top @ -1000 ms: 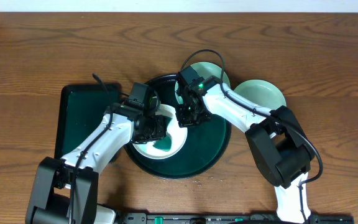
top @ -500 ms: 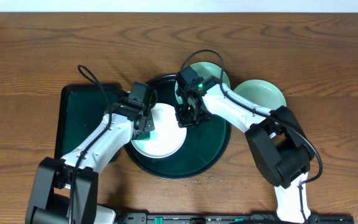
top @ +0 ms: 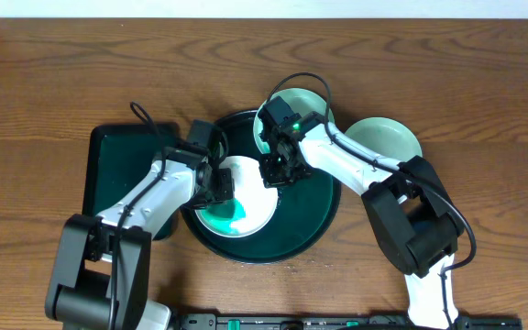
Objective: Clean dirty plates on tray and stack at the side
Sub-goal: 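Scrub the white plate with the sponge while the right gripper holds it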
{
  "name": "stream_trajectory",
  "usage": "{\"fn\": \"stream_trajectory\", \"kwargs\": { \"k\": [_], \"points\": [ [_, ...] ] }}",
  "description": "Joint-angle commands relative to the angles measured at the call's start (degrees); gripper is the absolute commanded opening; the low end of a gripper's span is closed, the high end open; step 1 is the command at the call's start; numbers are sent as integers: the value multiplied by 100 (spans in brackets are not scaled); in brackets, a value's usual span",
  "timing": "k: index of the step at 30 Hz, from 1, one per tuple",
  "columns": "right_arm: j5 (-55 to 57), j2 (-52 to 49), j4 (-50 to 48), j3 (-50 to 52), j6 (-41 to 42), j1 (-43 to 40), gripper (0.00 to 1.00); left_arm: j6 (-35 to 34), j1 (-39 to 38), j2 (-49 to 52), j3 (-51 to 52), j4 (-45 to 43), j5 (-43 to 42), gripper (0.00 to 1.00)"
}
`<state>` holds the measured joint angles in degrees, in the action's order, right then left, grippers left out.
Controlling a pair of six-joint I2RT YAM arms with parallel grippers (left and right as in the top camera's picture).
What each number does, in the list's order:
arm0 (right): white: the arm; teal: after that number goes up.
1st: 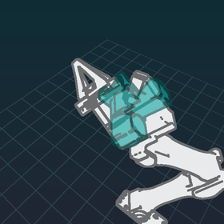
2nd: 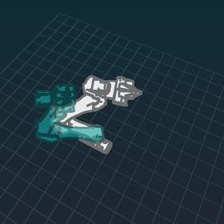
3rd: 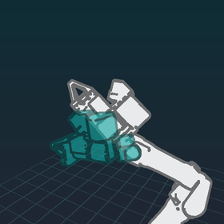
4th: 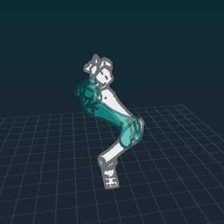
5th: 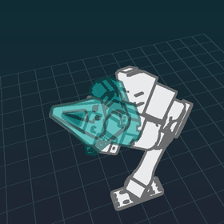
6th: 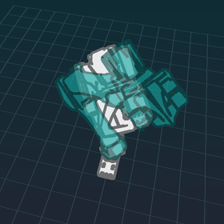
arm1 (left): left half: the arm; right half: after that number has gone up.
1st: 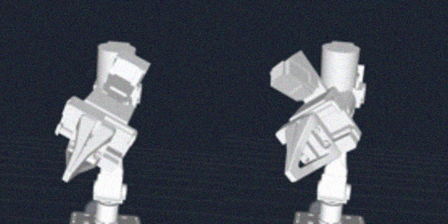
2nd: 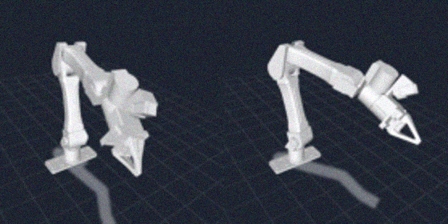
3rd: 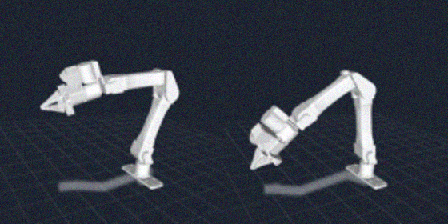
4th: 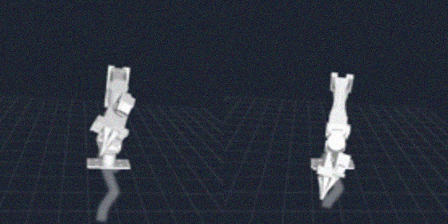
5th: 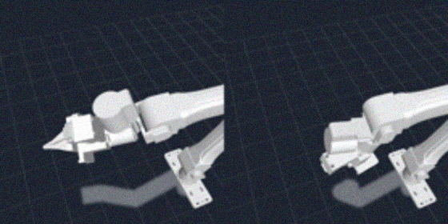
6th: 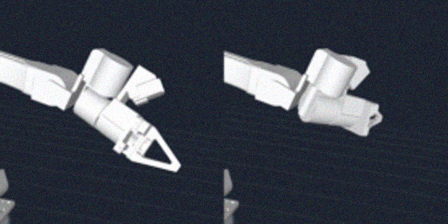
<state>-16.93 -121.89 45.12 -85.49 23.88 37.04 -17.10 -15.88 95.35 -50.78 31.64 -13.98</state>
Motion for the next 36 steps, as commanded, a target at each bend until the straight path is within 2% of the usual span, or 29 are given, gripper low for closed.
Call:
{"fn": "stream_trajectory", "kwargs": {
  "k": [1, 6, 10, 12, 14, 16, 18, 20, 22, 24, 26, 29, 32, 35, 36],
  "points": [
    [103, -103, -9, -68, 24, 81, 1, 693, -208, 452, 98, -177, -1711, 7],
    [103, -103, -11, -68, 26, 81, 1, 1263, -188, 452, -96, -179, -1707, 7],
    [103, -103, -11, -68, 26, 81, 1, 1318, -129, 452, -262, -179, -1397, 7],
    [103, -103, -11, -68, 26, 81, 1, 1040, -116, 452, -284, -168, -745, 7],
    [103, -103, -11, -68, 26, 81, 1, 354, -118, 452, -284, 26, 503, 7],
    [103, -103, -9, -68, 26, 81, 1, -444, -118, 452, -284, 463, 2090, 7],
    [101, -103, -9, -68, 26, 81, 1, -852, -118, 452, -284, 789, 2994, 7],
    [103, -103, -11, -68, 24, 85, 1, -964, -118, 452, -284, 994, 3427, 7],
    [103, -103, -26, -68, 26, 90, 1, -962, -118, 452, -284, 1051, 3429, 7],
    [103, -103, -33, -68, 26, 90, 1, -951, -125, 452, -284, 1051, 3254, 7],
    [103, -103, -28, -68, 24, 90, 1, -627, -122, 452, -284, 1025, 2699, 7],
    [105, -103, -31, -68, 26, 90, 1, 413, -122, 452, -284, 826, 942, 8],
    [103, -103, -35, -68, 26, 90, 1, 1626, -125, 452, -284, 625, -1412, 7],
    [103, -103, -33, -68, 26, 90, 1, 2111, -125, 452, -284, 402, -2682, 7],
    [101, -103, -33, -68, 26, 90, 1, 2118, -122, 452, -284, 328, -2789, 7]
  ]
}}
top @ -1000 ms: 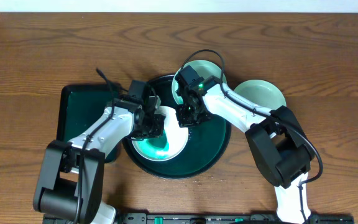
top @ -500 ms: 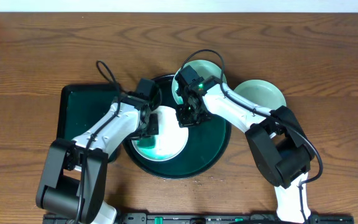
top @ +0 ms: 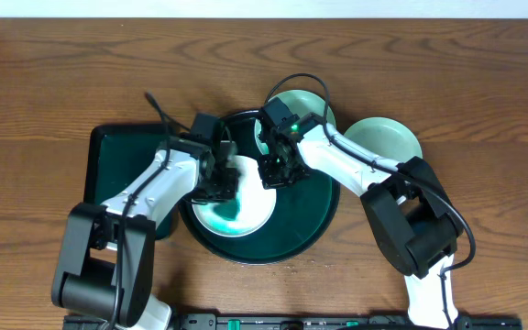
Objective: Clean dirty plates on tray and stack at the side
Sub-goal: 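Scrub the white plate with the sponge while the right gripper holds it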
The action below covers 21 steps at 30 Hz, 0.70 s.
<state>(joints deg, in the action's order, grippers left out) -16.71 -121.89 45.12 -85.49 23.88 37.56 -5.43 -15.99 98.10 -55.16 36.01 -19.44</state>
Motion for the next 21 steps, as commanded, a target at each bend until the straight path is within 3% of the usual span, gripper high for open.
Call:
{"fn": "stream_trajectory", "kwargs": {
  "k": [1, 6, 9, 16, 21],
  "points": [
    [81, -103, -33, -68, 26, 37, 1, 949, -114, 177, 153, -240, -2284, 7],
    [81, -103, -35, -68, 26, 37, 1, 922, -107, 177, 153, -820, -2087, 7],
    [81, -103, -35, -68, 28, 37, 1, 555, -105, 177, 149, -1019, -1342, 7],
    [81, -103, -35, -68, 26, 37, 1, -1154, -107, 177, 133, -863, 2291, 7],
    [81, -103, -37, -68, 26, 37, 1, -1683, -107, 177, 133, -621, 3560, 7]
  ]
}}
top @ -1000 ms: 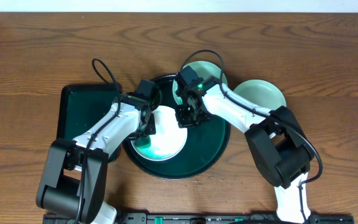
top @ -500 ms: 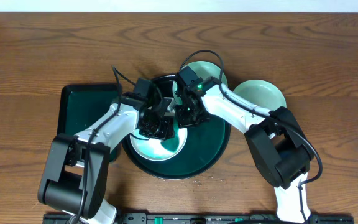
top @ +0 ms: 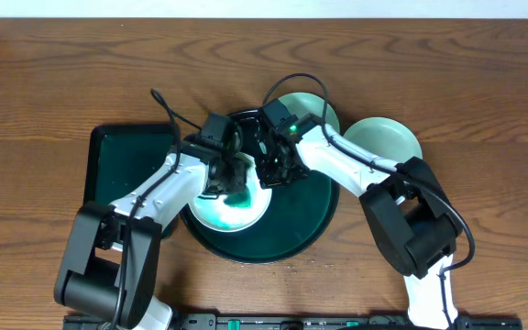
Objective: Clean dirty plates on tray and stack at the side
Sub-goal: 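Scrub the white plate with the sponge while the right gripper holds it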
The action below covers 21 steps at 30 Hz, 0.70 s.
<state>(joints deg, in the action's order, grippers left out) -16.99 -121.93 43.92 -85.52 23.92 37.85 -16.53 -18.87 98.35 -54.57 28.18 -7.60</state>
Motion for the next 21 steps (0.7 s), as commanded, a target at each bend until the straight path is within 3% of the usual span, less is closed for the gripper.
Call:
{"fn": "stream_trajectory", "kwargs": {
  "k": [1, 9, 13, 21],
  "points": [
    [109, -98, 83, -66, 22, 9, 1, -654, 181, 153, 74, 240, 2479, 7],
    [109, -98, 85, -66, 22, 9, 1, -1386, 181, 153, 76, 1075, 2688, 7],
    [107, -98, 85, -66, 22, 9, 1, -1366, 181, 153, 76, 1482, 2295, 7],
    [109, -98, 85, -66, 22, 9, 1, 398, 181, 153, 76, 1541, -514, 7]
  ]
}}
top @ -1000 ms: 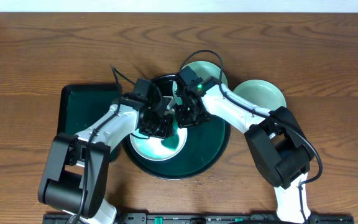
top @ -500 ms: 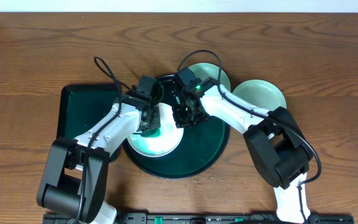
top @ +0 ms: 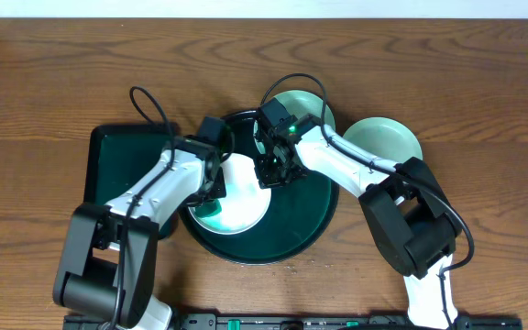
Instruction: Clean dirty plates on tray and stack at the side
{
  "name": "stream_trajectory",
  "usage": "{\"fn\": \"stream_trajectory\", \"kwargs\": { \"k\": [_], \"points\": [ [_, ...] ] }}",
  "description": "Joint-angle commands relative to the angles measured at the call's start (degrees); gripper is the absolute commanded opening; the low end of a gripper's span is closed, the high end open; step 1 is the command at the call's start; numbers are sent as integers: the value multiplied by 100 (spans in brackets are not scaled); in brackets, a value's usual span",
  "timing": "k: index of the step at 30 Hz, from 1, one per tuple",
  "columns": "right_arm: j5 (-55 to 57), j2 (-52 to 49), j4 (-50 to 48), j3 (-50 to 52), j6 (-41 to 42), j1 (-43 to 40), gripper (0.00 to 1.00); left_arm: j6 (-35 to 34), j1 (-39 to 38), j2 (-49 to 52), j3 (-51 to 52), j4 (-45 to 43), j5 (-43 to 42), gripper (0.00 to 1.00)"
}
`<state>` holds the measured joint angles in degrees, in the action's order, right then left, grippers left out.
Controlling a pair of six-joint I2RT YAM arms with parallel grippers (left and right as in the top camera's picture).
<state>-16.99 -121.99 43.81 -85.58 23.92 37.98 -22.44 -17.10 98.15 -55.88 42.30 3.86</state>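
Note:
A white plate [top: 244,191] lies on the round dark green tray [top: 305,215] in the middle of the table. My left gripper [top: 214,187] is low over the plate's left side. It appears shut on a teal cloth [top: 208,211] that lies on the plate's lower left. My right gripper [top: 269,173] is at the plate's right rim and looks shut on it. Two pale green plates sit to the right: one [top: 305,103] at the tray's far edge behind my right arm, the other [top: 385,139] on the table.
A rectangular dark green tray [top: 122,165] lies on the left, under my left arm. Cables loop above both wrists. Bare wooden table surrounds the trays.
My left gripper has shifted from the plate's upper middle to its left side. The teal cloth now shows at the lower left of the plate. The right gripper stays at the rim.
My left gripper was first at the plate's left with the teal cloth across the lower middle. It then stood at the upper left, then at the top middle, and is now back at the left. My right gripper stayed at the plate's right rim throughout.

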Motion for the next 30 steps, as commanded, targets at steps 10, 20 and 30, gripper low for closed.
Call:
{"fn": "stream_trajectory", "kwargs": {
  "k": [10, 20, 30],
  "points": [
    [107, -92, 98, -59, 20, -4, 1, 2131, 4, 173, 208, -682, -3497, 7],
    [107, -92, 101, -59, 20, -4, 1, 1342, 483, 170, -96, -1650, -2813, 7],
    [107, -92, 98, -59, 20, -4, 1, 852, 1137, -4, -1196, 177, -527, 7]
  ]
}}
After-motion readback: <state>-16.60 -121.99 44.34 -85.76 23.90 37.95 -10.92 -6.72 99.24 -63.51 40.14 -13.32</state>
